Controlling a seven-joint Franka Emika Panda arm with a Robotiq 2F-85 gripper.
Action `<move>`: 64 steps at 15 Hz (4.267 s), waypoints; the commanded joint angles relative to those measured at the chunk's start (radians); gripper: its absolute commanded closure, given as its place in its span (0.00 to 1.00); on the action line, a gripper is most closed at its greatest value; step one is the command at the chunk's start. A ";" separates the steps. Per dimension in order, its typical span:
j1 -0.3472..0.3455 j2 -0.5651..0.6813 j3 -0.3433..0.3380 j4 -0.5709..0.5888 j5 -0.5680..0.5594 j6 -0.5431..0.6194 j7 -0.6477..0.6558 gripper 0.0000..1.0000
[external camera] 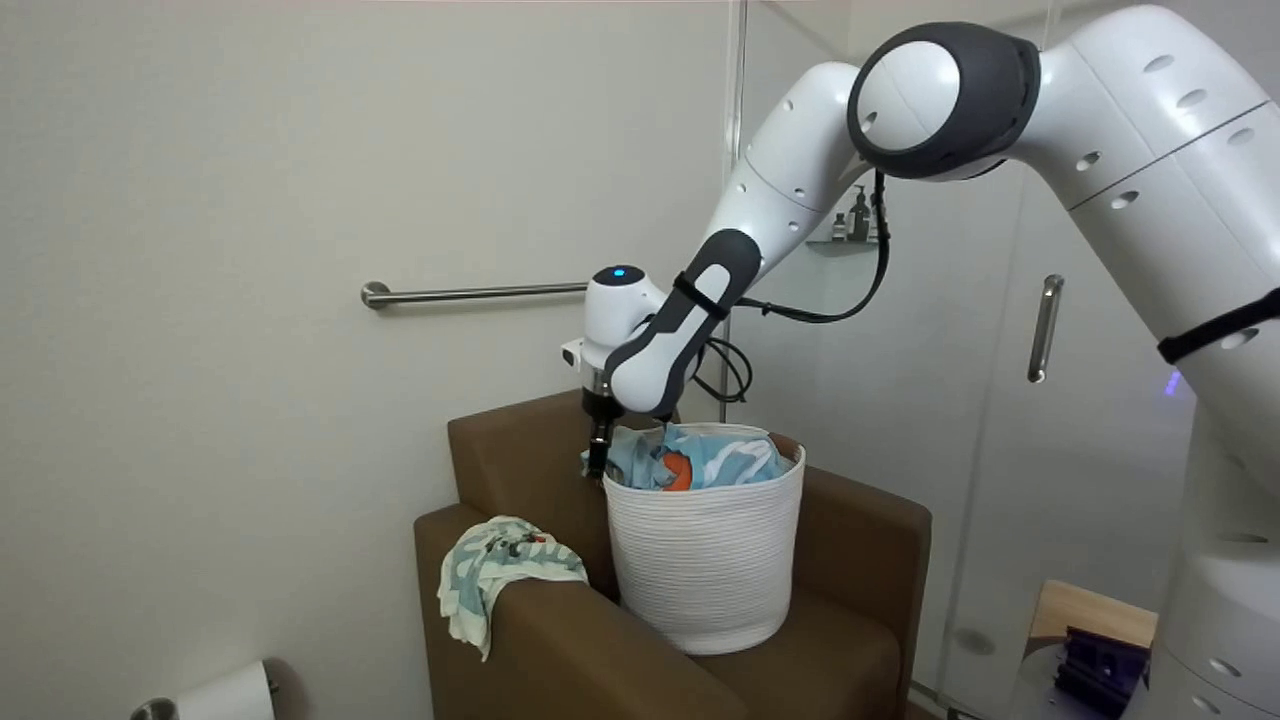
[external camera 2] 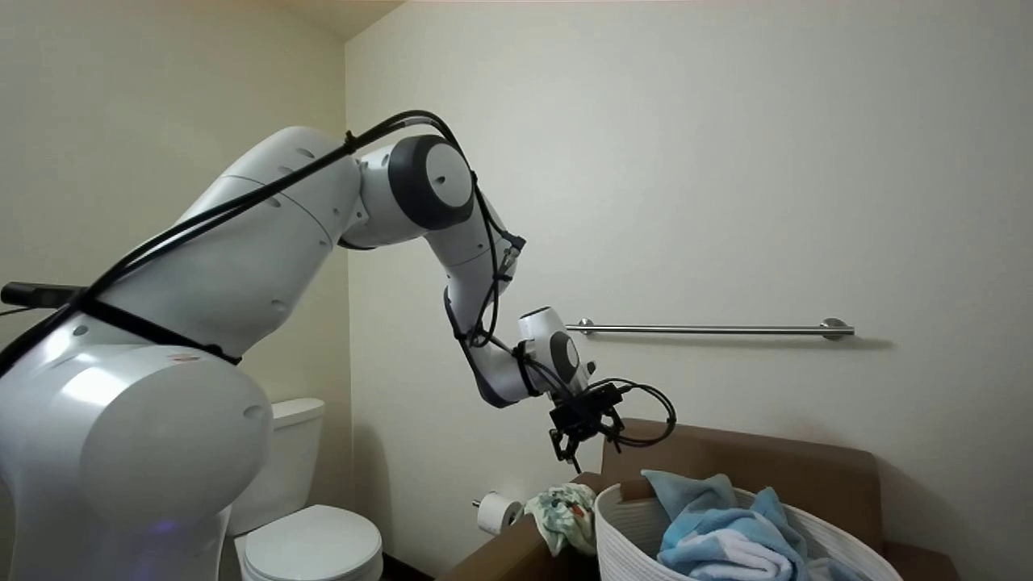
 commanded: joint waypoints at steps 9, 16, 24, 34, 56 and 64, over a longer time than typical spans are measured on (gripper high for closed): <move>0.027 0.071 0.064 0.090 -0.036 -0.069 -0.042 0.00; 0.037 0.124 0.092 0.148 -0.059 -0.107 -0.096 0.00; 0.066 0.234 0.095 0.310 -0.082 -0.144 -0.116 0.00; 0.088 0.390 0.090 0.518 -0.076 -0.198 -0.118 0.00; 0.075 0.551 0.142 0.725 -0.047 -0.415 -0.293 0.00; 0.073 0.583 0.147 0.790 -0.032 -0.458 -0.355 0.00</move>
